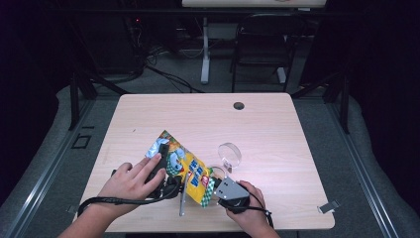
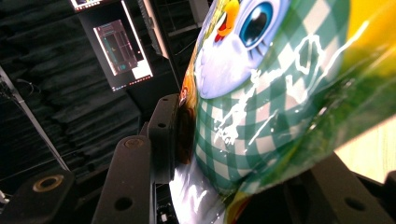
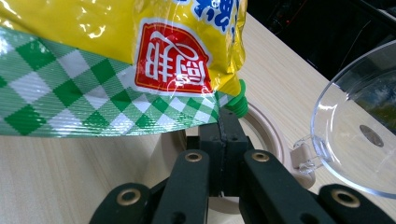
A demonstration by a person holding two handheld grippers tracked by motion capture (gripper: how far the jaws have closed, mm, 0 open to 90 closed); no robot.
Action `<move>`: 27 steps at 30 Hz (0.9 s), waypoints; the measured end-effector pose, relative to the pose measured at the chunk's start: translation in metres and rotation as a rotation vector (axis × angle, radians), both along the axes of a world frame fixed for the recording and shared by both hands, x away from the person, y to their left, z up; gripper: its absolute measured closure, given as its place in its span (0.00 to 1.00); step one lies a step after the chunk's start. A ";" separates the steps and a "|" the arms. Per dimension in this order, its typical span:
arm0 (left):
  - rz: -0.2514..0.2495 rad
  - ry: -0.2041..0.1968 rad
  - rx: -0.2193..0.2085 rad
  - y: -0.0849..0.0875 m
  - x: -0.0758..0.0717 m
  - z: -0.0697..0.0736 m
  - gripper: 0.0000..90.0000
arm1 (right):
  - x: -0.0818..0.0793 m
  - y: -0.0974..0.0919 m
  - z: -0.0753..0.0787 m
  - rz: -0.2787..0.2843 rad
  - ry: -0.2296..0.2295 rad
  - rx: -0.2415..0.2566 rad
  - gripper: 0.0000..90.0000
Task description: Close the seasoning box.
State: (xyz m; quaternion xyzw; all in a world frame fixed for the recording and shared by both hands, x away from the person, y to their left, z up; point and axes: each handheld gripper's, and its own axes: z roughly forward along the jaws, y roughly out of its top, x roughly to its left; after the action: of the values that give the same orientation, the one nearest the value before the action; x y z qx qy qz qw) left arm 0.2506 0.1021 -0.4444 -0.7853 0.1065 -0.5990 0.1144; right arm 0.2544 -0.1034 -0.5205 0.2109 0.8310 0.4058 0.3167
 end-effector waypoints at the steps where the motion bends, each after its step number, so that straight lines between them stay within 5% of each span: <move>1: -0.001 0.000 0.001 0.000 0.000 0.000 0.64 | 0.000 0.000 0.000 0.001 0.001 0.002 1.00; 27: -0.021 -0.001 0.012 -0.004 0.000 0.008 0.65 | -0.004 -0.004 0.003 0.008 0.016 0.027 1.00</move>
State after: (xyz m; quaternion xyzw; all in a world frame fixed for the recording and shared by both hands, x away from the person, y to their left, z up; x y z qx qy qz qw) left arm 0.2504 0.0978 -0.4366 -0.7832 0.1184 -0.5999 0.1129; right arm 0.2500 -0.1070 -0.5177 0.2152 0.8287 0.4164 0.3057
